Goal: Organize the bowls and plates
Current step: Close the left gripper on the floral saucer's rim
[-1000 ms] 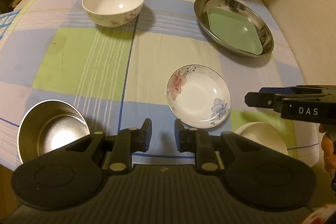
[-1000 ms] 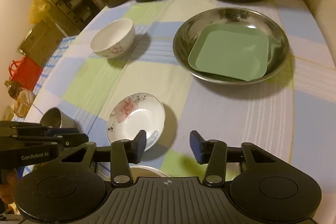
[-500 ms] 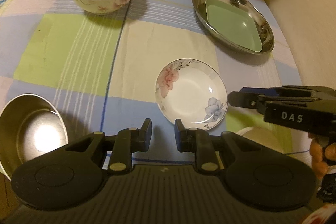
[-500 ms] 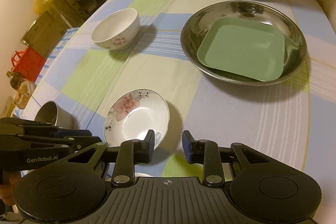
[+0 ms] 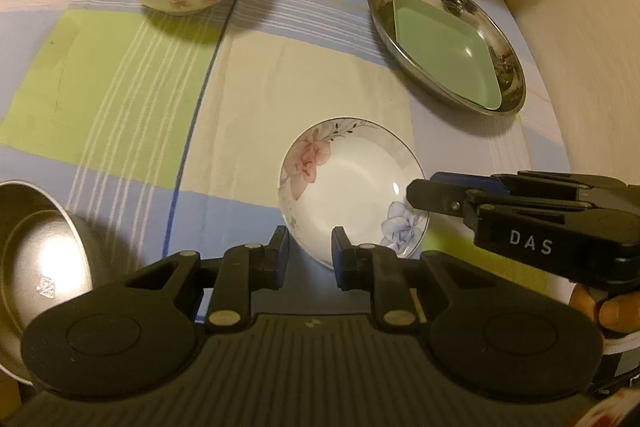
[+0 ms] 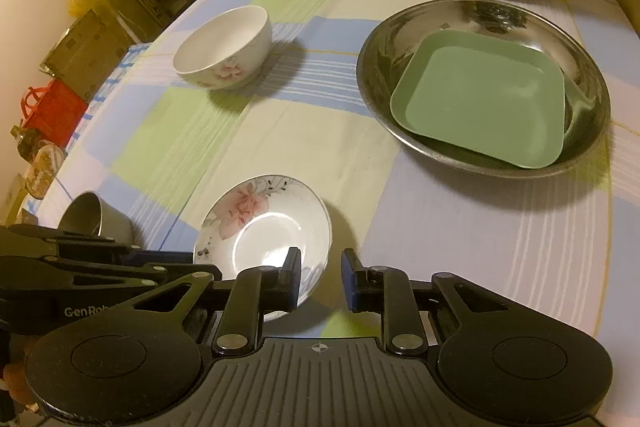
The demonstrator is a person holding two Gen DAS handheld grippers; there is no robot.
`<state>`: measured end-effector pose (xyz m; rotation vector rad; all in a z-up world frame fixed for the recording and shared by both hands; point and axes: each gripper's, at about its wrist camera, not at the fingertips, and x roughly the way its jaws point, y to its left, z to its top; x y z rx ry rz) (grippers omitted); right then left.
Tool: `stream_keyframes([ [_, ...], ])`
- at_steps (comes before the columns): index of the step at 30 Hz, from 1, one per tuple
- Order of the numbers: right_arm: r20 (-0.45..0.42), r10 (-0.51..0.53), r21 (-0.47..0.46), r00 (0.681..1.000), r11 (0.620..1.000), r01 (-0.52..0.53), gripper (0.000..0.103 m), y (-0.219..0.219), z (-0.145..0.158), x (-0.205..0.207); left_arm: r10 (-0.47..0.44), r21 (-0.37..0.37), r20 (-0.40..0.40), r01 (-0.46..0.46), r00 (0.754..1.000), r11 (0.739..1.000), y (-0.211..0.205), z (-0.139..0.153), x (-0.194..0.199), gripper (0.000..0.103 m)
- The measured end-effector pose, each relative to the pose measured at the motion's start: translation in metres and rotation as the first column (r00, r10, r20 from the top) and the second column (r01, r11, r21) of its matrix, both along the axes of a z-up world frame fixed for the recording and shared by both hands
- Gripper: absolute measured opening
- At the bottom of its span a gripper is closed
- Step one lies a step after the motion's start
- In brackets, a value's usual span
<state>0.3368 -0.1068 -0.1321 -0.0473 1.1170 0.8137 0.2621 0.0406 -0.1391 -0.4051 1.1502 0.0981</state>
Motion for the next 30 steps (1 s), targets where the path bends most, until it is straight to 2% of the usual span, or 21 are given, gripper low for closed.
stream_keyframes([
  [3, 0.002, 0.002, -0.002, 1.0, 1.0, -0.002, 0.022, 0.002, -0.002, 0.003, -0.003, 0.026, 0.006, 0.003, 1.0, 1.0, -0.002, -0.002, 0.004, 0.014],
  [11, -0.003, -0.013, -0.007, 1.0, 1.0, 0.013, 0.013, 0.001, -0.005, 0.011, -0.037, 0.081, 0.022, 0.035, 0.999, 0.996, -0.003, -0.002, 0.022, 0.01],
  [19, -0.018, -0.056, 0.001, 0.998, 0.998, 0.056, 0.013, -0.006, -0.006, 0.02, -0.079, 0.118, 0.036, 0.074, 0.996, 0.99, -0.003, -0.004, 0.05, 0.008],
  [25, -0.02, -0.067, 0.001, 0.998, 0.998, 0.067, 0.013, -0.007, -0.007, 0.025, -0.07, 0.077, 0.014, 0.068, 0.997, 0.995, -0.001, -0.005, 0.045, 0.009],
  [30, -0.031, -0.066, -0.002, 0.997, 0.998, 0.066, 0.013, -0.007, -0.011, 0.023, -0.069, 0.046, 0.01, 0.068, 0.998, 0.997, -0.003, -0.005, 0.032, 0.014],
])
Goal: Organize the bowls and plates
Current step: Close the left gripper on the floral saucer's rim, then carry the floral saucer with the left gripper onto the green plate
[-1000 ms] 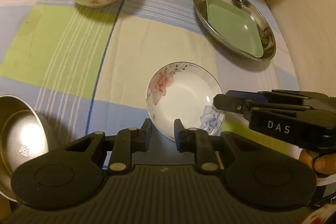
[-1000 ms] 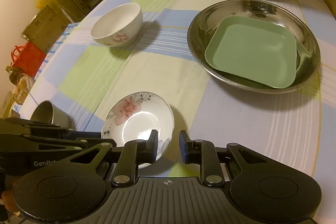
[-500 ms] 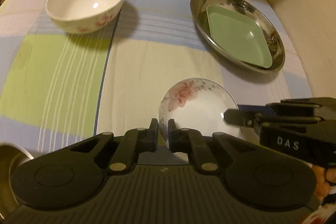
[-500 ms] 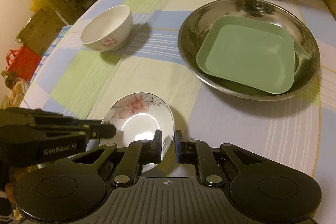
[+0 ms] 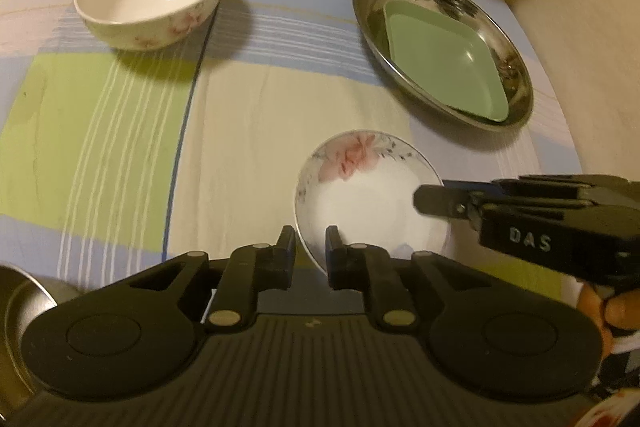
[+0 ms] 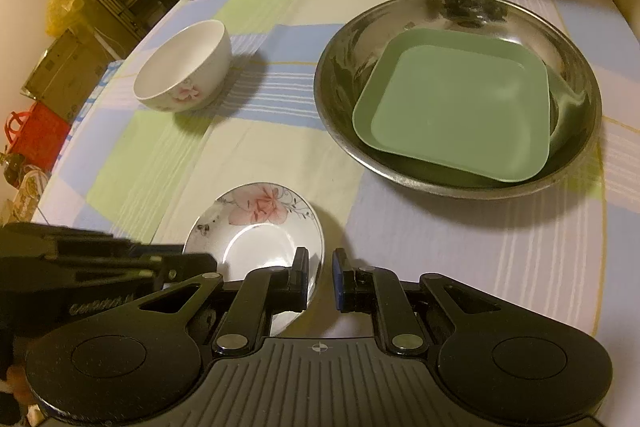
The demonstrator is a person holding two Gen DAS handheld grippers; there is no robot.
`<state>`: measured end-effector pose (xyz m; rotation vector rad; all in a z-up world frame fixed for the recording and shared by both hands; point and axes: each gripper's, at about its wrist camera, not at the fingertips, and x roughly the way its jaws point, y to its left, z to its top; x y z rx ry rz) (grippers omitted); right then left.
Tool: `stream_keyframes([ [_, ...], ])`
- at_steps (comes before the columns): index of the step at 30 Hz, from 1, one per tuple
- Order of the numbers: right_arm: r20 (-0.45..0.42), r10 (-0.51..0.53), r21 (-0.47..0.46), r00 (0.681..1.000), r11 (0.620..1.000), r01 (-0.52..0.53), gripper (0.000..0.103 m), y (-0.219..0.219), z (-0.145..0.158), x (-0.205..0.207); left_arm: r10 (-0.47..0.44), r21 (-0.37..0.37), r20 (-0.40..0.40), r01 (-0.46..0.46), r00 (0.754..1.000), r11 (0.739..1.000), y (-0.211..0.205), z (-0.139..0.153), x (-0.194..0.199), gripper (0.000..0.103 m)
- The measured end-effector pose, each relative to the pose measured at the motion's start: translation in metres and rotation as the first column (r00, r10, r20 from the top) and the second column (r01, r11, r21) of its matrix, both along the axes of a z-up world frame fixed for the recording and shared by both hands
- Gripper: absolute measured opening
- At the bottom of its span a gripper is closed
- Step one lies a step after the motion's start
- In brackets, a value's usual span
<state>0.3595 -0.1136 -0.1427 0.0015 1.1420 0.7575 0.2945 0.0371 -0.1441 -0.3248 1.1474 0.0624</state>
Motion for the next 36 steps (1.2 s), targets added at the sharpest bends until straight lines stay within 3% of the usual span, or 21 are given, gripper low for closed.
stream_keyframes([
  [4, -0.004, 0.006, 0.009, 1.0, 1.0, -0.006, 0.008, 0.001, -0.002, 0.001, 0.001, 0.004, 0.002, -0.001, 1.0, 1.0, -0.003, 0.0, 0.0, 0.014],
  [18, -0.011, -0.038, 0.007, 0.999, 0.999, 0.038, 0.008, -0.004, 0.002, 0.002, 0.002, 0.003, 0.019, -0.002, 1.0, 1.0, -0.003, 0.007, 0.008, 0.011],
  [36, 0.044, -0.105, 0.053, 0.993, 0.993, 0.103, 0.008, -0.028, 0.04, 0.022, -0.059, 0.025, 0.12, 0.057, 0.991, 0.998, -0.022, 0.045, 0.038, 0.011],
])
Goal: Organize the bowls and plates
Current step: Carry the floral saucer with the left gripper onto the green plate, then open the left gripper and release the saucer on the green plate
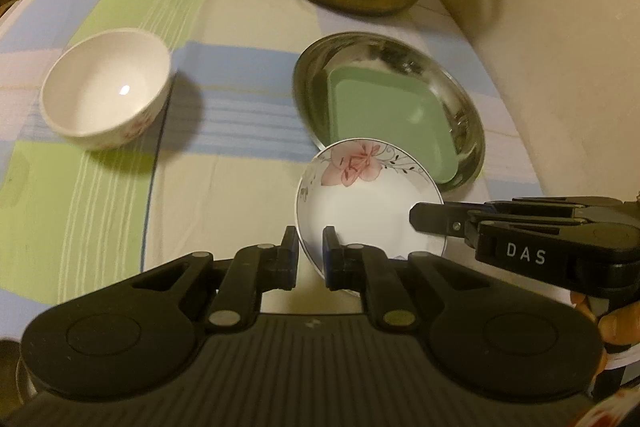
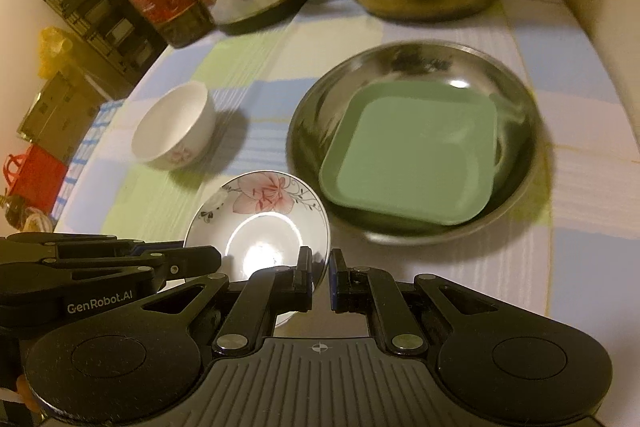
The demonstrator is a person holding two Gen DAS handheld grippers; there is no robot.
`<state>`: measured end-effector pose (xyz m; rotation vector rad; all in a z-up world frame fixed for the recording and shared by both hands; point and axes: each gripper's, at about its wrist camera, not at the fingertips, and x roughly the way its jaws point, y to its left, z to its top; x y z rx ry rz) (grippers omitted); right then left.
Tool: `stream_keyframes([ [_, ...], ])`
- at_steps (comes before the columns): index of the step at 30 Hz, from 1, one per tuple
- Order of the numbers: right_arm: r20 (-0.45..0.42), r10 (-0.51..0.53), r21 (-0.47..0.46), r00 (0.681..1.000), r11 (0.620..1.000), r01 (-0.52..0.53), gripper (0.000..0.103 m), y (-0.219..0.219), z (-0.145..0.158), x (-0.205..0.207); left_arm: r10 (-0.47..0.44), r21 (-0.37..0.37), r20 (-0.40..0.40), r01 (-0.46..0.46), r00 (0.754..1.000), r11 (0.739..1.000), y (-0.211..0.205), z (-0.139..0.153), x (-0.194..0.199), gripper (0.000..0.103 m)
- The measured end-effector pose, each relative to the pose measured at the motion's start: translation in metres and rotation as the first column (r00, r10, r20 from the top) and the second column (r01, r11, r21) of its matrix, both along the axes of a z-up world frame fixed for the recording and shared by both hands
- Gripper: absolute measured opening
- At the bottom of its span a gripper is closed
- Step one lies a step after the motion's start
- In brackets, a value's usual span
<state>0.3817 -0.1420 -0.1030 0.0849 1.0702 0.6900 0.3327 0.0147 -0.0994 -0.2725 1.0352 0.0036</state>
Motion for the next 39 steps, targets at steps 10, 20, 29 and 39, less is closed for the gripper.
stream_keyframes([
  [10, 0.022, -0.081, -0.003, 0.996, 0.997, 0.081, 0.008, -0.021, 0.003, 0.031, -0.055, 0.015, 0.035, 0.054, 0.998, 0.998, -0.019, 0.001, 0.043, 0.01],
  [20, 0.032, -0.137, -0.03, 0.99, 0.99, 0.138, 0.008, -0.029, -0.008, 0.07, -0.081, 0.022, 0.027, 0.08, 0.996, 0.997, -0.031, -0.015, 0.089, 0.011],
  [29, 0.013, -0.167, -0.04, 0.986, 0.985, 0.167, 0.008, -0.027, -0.024, 0.092, -0.087, 0.031, 0.001, 0.086, 0.996, 0.996, -0.035, -0.032, 0.115, 0.011],
  [39, 0.007, -0.183, -0.057, 0.983, 0.981, 0.183, 0.008, -0.025, -0.035, 0.102, -0.086, 0.029, -0.03, 0.086, 0.996, 0.996, -0.036, -0.046, 0.129, 0.011],
])
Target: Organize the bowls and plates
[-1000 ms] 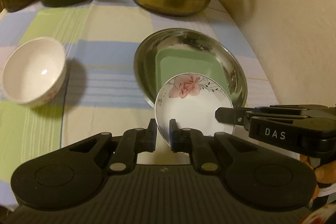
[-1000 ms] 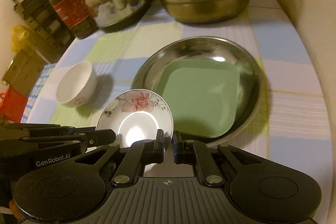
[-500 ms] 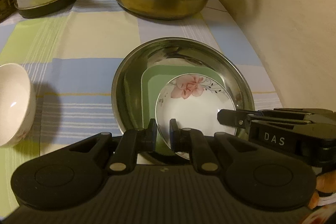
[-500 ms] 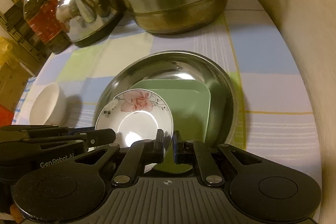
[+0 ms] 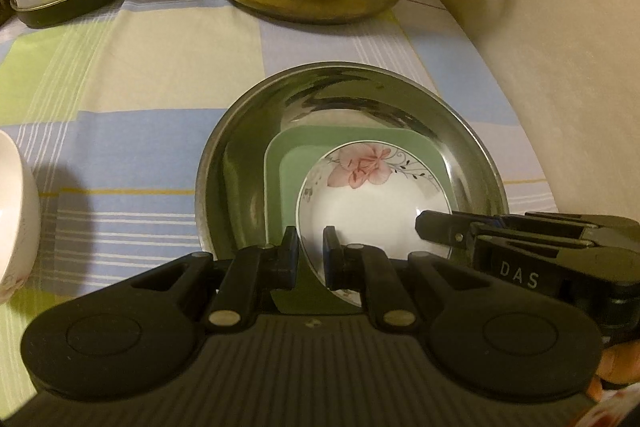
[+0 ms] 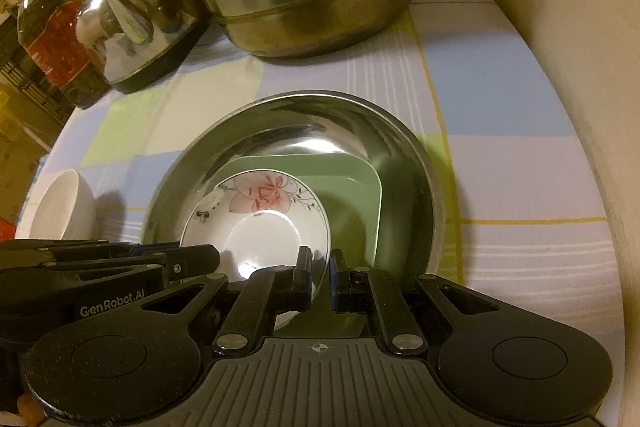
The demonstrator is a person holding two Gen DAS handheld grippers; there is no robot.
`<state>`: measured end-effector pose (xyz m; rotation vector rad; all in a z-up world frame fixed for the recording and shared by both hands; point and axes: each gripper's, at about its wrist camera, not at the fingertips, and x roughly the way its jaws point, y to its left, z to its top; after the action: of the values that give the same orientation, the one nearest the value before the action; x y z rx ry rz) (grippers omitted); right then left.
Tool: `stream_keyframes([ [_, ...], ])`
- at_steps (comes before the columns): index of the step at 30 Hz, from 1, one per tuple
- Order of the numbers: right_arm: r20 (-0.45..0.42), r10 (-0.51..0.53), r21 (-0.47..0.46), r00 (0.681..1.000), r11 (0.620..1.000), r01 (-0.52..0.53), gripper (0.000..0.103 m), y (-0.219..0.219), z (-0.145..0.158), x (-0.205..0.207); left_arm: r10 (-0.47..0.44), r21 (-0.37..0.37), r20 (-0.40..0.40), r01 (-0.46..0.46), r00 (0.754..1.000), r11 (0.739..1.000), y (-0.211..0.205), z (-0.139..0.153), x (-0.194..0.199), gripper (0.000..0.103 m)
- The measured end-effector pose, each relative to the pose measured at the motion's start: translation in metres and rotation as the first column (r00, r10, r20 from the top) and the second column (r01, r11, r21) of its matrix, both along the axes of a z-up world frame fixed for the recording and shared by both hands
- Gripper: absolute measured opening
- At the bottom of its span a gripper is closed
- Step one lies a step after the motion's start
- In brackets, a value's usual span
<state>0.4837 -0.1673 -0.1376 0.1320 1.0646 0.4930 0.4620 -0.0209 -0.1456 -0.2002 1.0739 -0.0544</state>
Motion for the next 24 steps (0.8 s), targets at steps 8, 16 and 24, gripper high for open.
stream_keyframes([
  [8, 0.04, 0.009, -0.042, 0.999, 0.999, -0.007, 0.008, 0.005, -0.003, -0.001, -0.002, 0.019, 0.004, 0.002, 1.0, 1.0, -0.002, -0.004, 0.003, 0.01],
  [16, 0.146, 0.014, -0.098, 0.989, 0.995, 0.0, 0.02, 0.009, 0.003, -0.006, 0.007, 0.019, 0.045, -0.008, 0.999, 1.0, 0.002, 0.008, 0.003, 0.01],
  [24, 0.199, -0.011, -0.008, 0.98, 1.0, 0.013, 0.045, -0.006, 0.034, -0.025, -0.003, 0.045, 0.122, -0.003, 0.993, 0.999, 0.005, 0.045, -0.026, 0.019],
])
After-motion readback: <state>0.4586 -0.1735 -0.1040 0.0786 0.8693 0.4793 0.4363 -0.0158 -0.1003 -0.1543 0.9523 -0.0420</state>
